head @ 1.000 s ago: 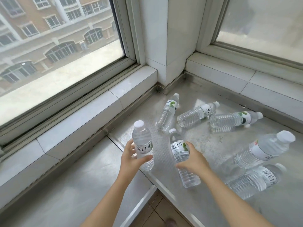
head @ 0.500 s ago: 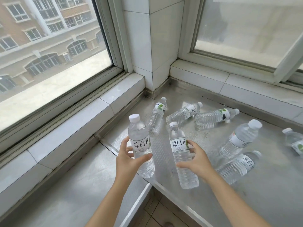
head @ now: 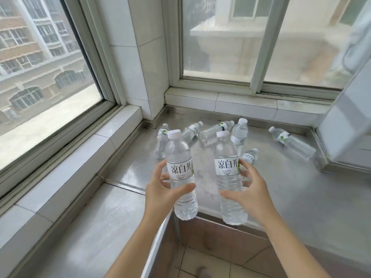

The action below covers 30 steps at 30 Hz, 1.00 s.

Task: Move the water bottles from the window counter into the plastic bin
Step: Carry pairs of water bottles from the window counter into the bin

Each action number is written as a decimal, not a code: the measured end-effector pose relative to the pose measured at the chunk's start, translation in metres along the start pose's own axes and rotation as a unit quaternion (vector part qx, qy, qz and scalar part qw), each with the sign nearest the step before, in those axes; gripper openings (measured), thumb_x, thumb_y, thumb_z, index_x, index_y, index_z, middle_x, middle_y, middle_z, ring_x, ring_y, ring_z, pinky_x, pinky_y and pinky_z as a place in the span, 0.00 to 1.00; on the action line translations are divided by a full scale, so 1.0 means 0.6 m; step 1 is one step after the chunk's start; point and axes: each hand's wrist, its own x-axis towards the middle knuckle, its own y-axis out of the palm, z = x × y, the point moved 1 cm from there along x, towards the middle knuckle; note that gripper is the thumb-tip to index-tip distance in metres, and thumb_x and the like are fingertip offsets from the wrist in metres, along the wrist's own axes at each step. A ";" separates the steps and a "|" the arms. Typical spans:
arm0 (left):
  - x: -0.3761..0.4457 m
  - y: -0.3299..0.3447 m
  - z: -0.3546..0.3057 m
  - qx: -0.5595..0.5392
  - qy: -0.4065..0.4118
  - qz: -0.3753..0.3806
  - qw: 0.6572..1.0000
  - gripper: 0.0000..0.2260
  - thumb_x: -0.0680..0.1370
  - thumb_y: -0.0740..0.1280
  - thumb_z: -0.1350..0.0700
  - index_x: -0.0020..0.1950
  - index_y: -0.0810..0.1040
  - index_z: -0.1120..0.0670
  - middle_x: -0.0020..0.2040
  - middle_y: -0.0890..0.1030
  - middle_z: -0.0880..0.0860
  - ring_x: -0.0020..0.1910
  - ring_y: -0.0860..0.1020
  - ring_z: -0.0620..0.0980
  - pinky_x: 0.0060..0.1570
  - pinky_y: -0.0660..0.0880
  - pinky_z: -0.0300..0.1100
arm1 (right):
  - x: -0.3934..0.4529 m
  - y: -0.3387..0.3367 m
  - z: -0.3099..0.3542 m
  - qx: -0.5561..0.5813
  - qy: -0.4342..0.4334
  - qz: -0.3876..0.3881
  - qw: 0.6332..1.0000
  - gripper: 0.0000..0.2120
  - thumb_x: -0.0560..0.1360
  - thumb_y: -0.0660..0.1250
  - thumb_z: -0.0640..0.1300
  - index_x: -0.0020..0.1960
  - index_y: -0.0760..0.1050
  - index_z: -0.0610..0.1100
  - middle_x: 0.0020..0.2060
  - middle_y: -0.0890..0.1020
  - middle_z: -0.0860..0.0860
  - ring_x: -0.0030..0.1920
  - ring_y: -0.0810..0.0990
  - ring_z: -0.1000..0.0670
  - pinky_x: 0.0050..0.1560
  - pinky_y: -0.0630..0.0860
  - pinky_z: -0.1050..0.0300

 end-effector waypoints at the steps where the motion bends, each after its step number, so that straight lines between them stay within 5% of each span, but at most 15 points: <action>1: -0.012 0.002 -0.007 0.003 0.006 0.013 1.000 0.41 0.54 0.83 0.42 0.65 0.73 0.35 0.49 0.84 0.51 0.44 0.84 0.48 0.47 0.82 0.47 | -0.021 -0.010 0.006 0.001 -0.006 -0.014 1.000 0.47 0.56 0.84 0.43 0.68 0.64 0.62 0.57 0.75 0.60 0.55 0.77 0.54 0.51 0.73 0.56; 10: -0.122 0.067 -0.072 0.029 0.065 0.133 0.989 0.37 0.53 0.80 0.37 0.56 0.66 0.21 0.48 0.84 0.47 0.41 0.82 0.40 0.45 0.79 0.40 | -0.217 -0.116 0.041 0.012 0.002 -0.152 0.988 0.44 0.52 0.81 0.50 0.55 0.62 0.80 0.51 0.74 0.77 0.51 0.76 0.68 0.40 0.73 0.72; 14: -0.182 0.122 -0.098 0.024 0.087 0.194 0.977 0.36 0.54 0.80 0.38 0.59 0.70 0.26 0.45 0.84 0.47 0.38 0.81 0.44 0.43 0.80 0.44 | -0.317 -0.172 0.039 0.011 0.021 -0.228 0.973 0.43 0.52 0.79 0.53 0.57 0.62 0.79 0.52 0.74 0.77 0.51 0.78 0.63 0.45 0.74 0.63; 18: -0.259 0.175 -0.120 0.034 0.114 0.270 0.956 0.41 0.54 0.80 0.38 0.65 0.71 0.35 0.45 0.83 0.48 0.39 0.82 0.45 0.45 0.82 0.47 | -0.423 -0.227 0.028 0.018 0.032 -0.300 0.953 0.45 0.51 0.79 0.52 0.63 0.65 0.72 0.56 0.78 0.66 0.52 0.80 0.59 0.50 0.78 0.55; 22: -0.359 0.222 -0.135 0.031 0.129 0.340 0.931 0.40 0.54 0.80 0.38 0.65 0.72 0.36 0.47 0.83 0.50 0.42 0.83 0.50 0.48 0.82 0.54 | -0.543 -0.279 0.016 0.021 0.036 -0.360 0.932 0.43 0.51 0.79 0.50 0.60 0.67 0.73 0.52 0.78 0.70 0.49 0.79 0.64 0.41 0.75 0.68; 30: -0.627 0.300 -0.144 0.003 0.156 0.465 0.872 0.32 0.58 0.82 0.44 0.59 0.74 0.32 0.47 0.85 0.39 0.45 0.83 0.41 0.49 0.82 0.48 | -0.844 -0.361 -0.026 0.011 0.083 -0.473 0.877 0.42 0.53 0.80 0.48 0.61 0.67 0.72 0.52 0.78 0.69 0.49 0.80 0.63 0.44 0.76 0.60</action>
